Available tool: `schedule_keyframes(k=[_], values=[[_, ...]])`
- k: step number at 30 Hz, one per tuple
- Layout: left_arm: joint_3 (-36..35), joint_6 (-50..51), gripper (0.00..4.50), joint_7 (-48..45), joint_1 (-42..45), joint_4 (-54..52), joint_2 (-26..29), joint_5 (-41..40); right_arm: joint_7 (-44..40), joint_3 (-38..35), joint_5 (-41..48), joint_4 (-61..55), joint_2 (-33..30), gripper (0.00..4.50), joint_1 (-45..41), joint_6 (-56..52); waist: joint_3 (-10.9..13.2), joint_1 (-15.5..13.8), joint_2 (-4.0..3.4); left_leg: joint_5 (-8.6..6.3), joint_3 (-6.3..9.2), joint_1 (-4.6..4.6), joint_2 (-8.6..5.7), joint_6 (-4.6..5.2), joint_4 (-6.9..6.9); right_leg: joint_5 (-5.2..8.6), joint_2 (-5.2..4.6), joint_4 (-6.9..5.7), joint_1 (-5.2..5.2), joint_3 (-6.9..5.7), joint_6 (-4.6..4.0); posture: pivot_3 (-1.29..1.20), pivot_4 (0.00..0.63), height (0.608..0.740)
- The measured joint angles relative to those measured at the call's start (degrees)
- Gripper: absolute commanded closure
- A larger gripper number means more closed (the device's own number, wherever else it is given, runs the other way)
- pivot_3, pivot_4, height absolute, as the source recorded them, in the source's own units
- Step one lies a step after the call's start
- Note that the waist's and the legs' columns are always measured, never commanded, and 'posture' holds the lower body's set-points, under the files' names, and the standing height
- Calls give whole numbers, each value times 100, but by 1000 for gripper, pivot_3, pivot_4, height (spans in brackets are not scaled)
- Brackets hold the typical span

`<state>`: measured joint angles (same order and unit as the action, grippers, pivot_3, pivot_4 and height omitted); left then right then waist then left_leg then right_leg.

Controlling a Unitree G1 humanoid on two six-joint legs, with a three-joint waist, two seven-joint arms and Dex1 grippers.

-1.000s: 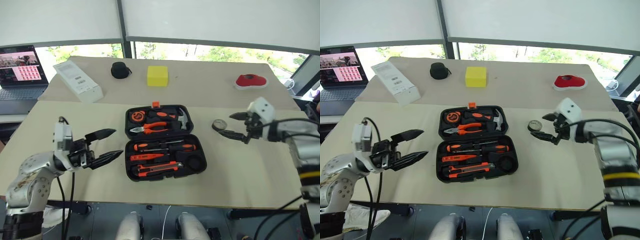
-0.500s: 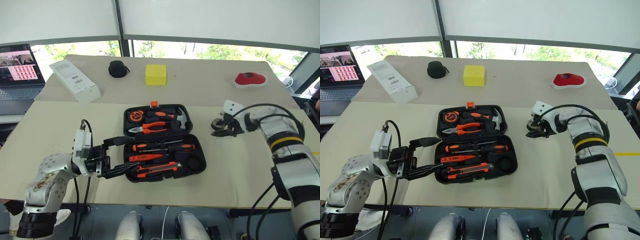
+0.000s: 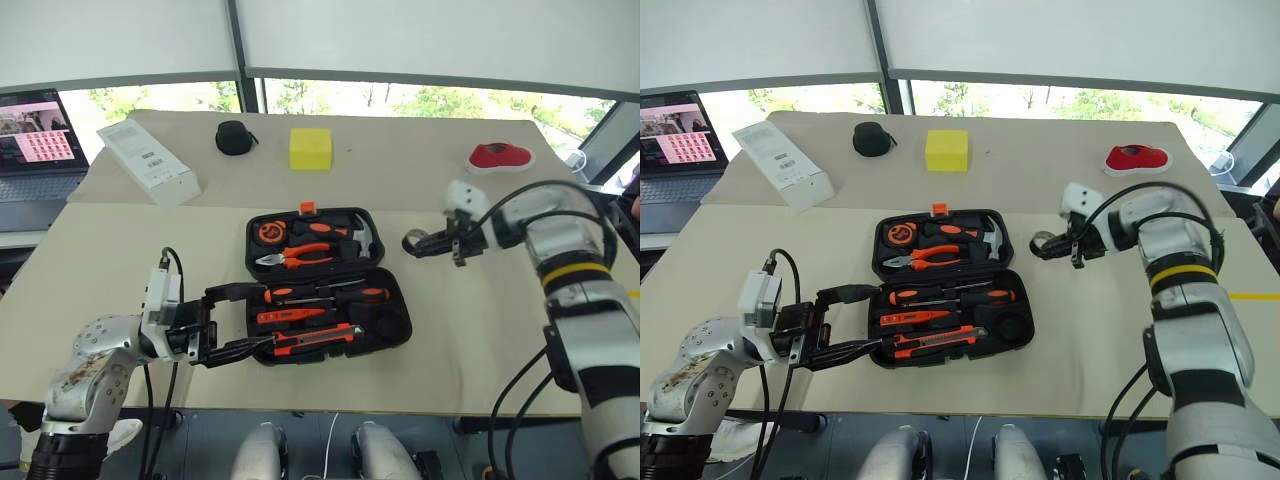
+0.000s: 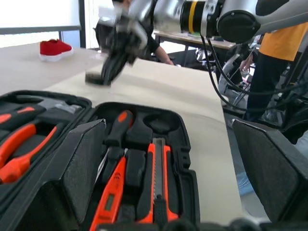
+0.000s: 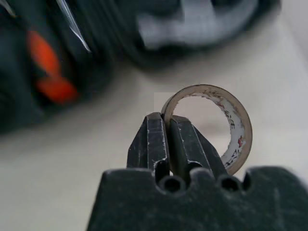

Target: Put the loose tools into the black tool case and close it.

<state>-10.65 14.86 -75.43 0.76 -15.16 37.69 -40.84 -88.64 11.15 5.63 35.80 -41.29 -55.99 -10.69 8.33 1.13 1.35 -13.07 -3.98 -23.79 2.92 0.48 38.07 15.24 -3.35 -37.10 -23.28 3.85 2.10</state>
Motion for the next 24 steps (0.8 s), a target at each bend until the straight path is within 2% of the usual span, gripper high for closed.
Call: schedule_keyframes(k=[4,7,13,24], values=[[-193,-124,0,-240,-414,-32,208,25,-75,121,1244,-3090,-607,4454,1299,-1951,0,-62,1,-1,15,-2,-1,-1,-6,2,-11,3,2,-11,-2,0,150,740],[-154,-209,0,-290,-554,-72,216,41,0,301,1608,-4289,-738,4454,1907,-2744,1,-59,2,0,11,-2,-6,-1,6,0,-14,5,5,-7,0,0,150,740],[35,-252,0,-282,-683,-195,194,132,543,602,1310,-4809,-910,4454,2631,-2813,-3,-43,18,0,7,3,-9,-1,17,1,-7,2,8,-6,-1,0,150,740],[172,-363,0,-245,-603,-197,147,250,907,1033,764,-4422,-780,4454,2430,-2683,-1,-35,22,0,8,1,-8,-1,17,0,-2,2,6,-5,-1,0,150,740]])
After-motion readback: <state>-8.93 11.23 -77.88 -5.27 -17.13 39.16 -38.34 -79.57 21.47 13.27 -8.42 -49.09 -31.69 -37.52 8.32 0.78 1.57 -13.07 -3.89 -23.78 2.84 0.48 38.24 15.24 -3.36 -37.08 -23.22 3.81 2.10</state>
